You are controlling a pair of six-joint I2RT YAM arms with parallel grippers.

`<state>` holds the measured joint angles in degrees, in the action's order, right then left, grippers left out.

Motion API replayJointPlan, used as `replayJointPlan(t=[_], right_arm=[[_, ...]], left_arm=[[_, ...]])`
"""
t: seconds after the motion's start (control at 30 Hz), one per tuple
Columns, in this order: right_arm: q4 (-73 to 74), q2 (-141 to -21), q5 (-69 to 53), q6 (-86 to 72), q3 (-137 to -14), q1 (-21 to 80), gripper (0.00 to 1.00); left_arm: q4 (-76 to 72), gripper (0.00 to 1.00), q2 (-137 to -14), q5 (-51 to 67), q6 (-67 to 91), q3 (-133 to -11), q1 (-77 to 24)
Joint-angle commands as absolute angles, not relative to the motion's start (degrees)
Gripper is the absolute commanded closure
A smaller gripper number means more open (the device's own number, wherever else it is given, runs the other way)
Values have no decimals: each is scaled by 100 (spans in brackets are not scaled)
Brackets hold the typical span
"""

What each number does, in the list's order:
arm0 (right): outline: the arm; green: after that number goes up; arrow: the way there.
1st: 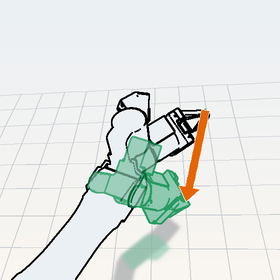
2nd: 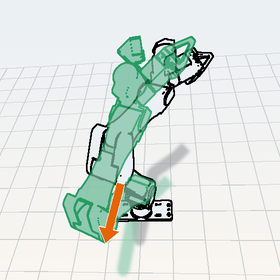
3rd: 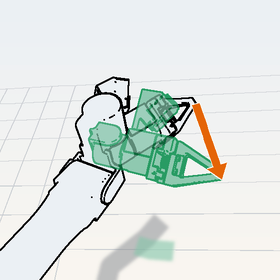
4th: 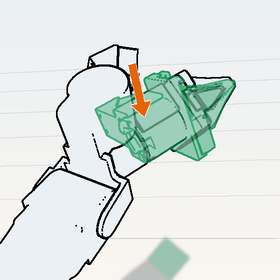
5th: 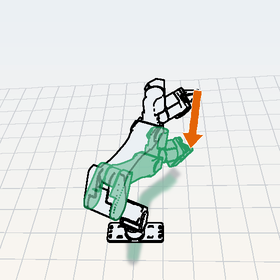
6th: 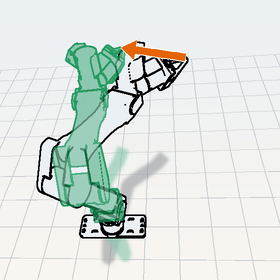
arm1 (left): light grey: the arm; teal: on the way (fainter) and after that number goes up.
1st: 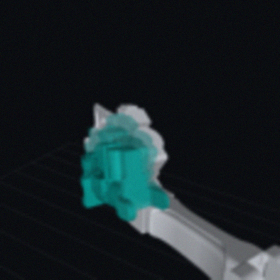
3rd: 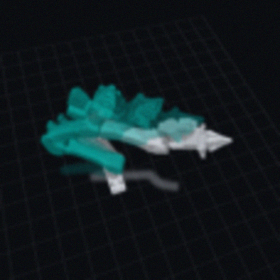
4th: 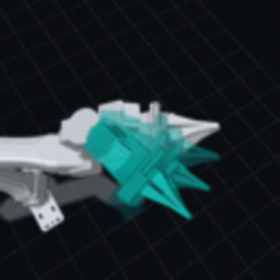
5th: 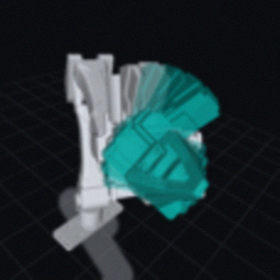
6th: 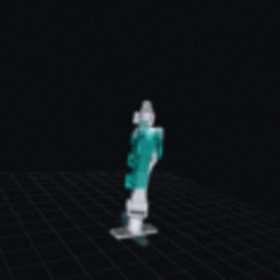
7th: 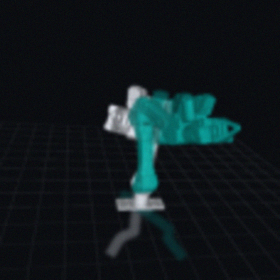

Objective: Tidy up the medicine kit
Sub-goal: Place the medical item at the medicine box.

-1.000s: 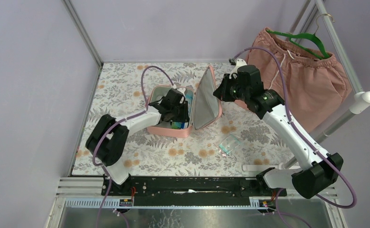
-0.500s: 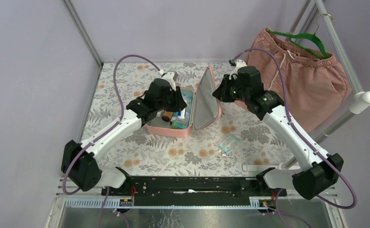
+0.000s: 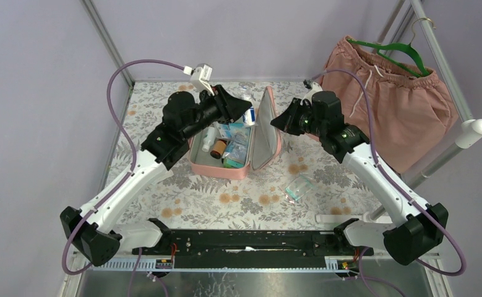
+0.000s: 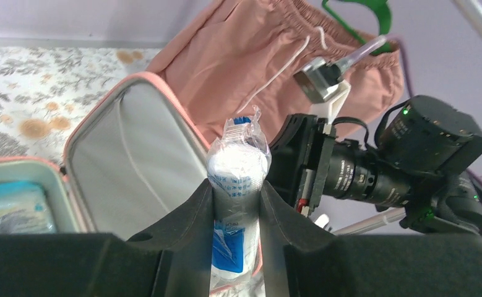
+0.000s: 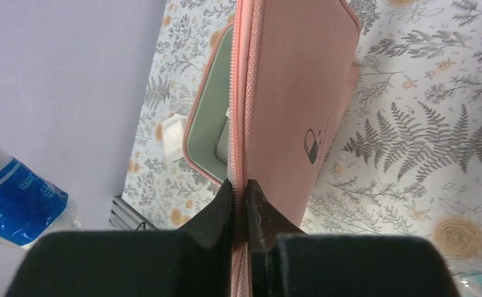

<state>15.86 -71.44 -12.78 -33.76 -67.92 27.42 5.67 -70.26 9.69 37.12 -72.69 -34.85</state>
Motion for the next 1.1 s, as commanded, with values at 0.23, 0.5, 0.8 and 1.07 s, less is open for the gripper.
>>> replayJointPlan(t=[0.23, 0.5, 0.8, 1.07], right_arm=[[1322, -6882, -1753, -4734, -6644, 2838, 100], [1428, -6926, -1726, -4867, -6758, 2845, 100], [2063, -7163, -1329, -4447, -7339, 2834, 100], [2144, -7358, -1370, -4395, -7469, 2843, 100]], left_arm=[[-2249, 67, -7202, 723, 4634, -6111, -3516], [-3035, 69, -7763, 433, 4824, -5986, -3524], [-3248, 70, -8151, 178, 4672, -6001, -3524], [-3146, 72, -8352, 22, 4377, -6052, -3556]])
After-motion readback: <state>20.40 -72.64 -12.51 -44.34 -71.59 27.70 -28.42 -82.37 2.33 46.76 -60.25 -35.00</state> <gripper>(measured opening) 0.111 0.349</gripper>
